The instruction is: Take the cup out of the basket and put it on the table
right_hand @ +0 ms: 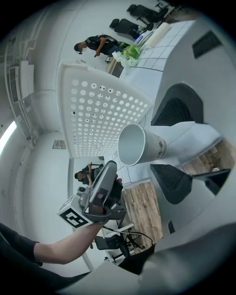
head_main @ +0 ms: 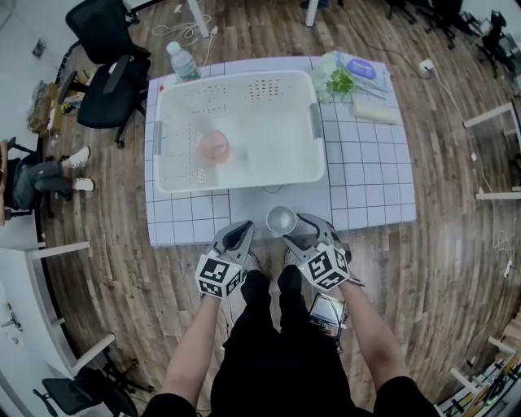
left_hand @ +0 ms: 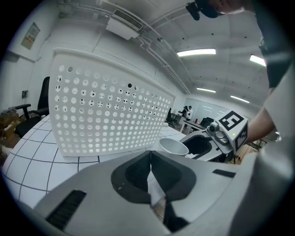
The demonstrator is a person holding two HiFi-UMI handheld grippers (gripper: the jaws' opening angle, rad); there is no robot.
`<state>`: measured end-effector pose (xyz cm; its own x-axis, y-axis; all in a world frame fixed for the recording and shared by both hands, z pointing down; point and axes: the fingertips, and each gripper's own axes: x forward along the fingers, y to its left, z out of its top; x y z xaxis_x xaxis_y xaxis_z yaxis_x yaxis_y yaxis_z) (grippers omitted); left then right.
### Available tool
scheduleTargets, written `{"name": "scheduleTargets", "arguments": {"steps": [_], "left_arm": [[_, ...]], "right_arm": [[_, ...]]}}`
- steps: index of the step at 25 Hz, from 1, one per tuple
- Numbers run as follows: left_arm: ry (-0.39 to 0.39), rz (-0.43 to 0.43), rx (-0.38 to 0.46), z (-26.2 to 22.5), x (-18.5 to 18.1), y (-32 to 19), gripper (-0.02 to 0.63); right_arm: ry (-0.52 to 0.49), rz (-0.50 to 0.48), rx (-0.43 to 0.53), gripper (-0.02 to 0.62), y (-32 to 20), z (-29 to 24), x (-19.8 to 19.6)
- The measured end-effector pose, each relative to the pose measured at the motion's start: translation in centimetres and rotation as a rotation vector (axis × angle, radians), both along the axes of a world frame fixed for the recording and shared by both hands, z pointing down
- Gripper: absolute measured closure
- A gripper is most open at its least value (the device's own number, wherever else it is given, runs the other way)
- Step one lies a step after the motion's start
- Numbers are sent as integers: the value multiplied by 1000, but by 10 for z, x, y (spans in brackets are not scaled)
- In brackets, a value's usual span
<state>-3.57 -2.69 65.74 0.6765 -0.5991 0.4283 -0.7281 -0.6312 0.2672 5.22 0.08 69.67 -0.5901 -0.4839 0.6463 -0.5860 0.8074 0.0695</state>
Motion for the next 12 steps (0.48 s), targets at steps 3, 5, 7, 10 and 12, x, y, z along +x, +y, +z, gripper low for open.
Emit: {"name": "scheduleTargets", "arguments": {"steps": [3, 5, 7, 10, 12], "left_arm": [[21, -10, 14, -16, -2, 5, 597], [33, -12, 26, -31, -3, 11, 597], [47, -11, 43, -49, -3, 18, 597], [72, -7, 77, -78, -2, 28, 597], [85, -6, 105, -98, -1, 34, 597]], "right_arm": [[-5, 16, 22, 348, 6, -15, 7], [-20, 41, 43, 348, 11, -31, 12], [-47, 70, 67, 348, 15, -53, 15], [-94, 96, 103, 350, 22, -89, 16], [-120, 95, 123, 350, 27, -112, 13]]}}
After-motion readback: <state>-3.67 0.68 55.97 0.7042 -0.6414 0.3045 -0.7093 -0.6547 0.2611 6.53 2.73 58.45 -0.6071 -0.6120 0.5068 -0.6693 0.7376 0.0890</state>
